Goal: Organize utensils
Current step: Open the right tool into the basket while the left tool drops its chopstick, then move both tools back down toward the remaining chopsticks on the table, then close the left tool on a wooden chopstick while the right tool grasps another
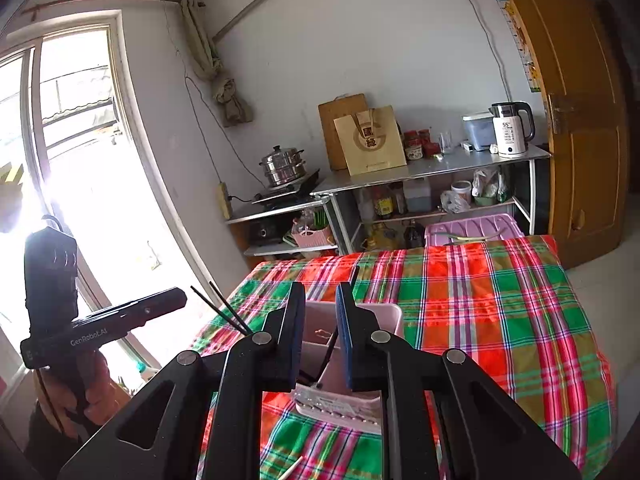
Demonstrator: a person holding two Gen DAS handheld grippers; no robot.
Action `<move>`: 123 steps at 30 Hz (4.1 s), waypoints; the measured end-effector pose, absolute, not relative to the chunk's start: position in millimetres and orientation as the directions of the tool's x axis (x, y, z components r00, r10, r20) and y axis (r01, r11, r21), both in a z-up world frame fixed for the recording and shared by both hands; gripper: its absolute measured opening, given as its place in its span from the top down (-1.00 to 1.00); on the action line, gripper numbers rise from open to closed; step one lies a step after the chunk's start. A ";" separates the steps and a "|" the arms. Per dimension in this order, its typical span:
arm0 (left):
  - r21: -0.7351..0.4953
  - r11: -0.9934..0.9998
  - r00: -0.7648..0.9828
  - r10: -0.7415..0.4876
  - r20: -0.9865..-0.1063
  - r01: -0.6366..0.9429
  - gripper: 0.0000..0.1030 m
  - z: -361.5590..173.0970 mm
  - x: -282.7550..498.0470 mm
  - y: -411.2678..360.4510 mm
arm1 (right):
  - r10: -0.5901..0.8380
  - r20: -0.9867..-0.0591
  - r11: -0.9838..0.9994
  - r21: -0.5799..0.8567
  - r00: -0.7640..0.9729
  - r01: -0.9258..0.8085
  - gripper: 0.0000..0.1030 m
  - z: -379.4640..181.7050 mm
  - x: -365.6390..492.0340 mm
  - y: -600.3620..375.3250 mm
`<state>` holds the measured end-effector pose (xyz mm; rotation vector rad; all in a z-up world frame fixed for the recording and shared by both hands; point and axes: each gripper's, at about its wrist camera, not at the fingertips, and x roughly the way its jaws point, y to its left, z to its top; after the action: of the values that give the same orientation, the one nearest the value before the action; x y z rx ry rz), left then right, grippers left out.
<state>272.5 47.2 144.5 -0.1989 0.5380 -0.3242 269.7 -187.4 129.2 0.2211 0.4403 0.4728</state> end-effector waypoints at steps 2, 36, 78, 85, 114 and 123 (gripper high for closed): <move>-0.260 0.932 0.816 -0.349 -0.460 0.252 0.63 143.1 253.8 46.3 | 0.476 -0.357 0.875 0.286 0.803 -0.392 0.69 128.0 253.5 -190.6; -0.238 0.932 0.705 -0.363 -0.610 0.274 0.61 16.3 102.8 -1.8 | 0.391 -0.544 0.920 0.264 0.743 -0.290 0.69 3.7 120.4 -228.1; -0.130 0.962 0.549 -0.245 -0.800 0.239 0.61 -50.5 204.0 -34.9 | 0.240 -0.755 0.969 0.152 0.611 -0.193 0.69 -59.2 190.4 -224.8; -0.120 0.963 0.544 -0.236 -0.805 0.241 0.61 -53.8 207.0 -36.6 | 0.223 -0.765 0.972 0.132 0.604 -0.192 0.69 -61.7 192.0 -225.0; -0.026 0.950 0.492 -0.185 -0.850 0.312 0.61 -53.0 246.2 -62.5 | 0.157 -0.821 0.980 0.060 0.549 -0.190 0.76 -60.2 233.1 -224.2; -0.031 0.951 0.482 -0.185 -0.857 0.309 0.61 -51.1 257.7 -69.6 | 0.163 -0.829 0.979 0.070 0.535 -0.190 0.80 -59.6 243.3 -222.8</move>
<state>257.7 -69.6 -51.1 0.1334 1.0253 -0.3018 243.3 -222.8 -59.6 -0.0301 0.9840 0.2103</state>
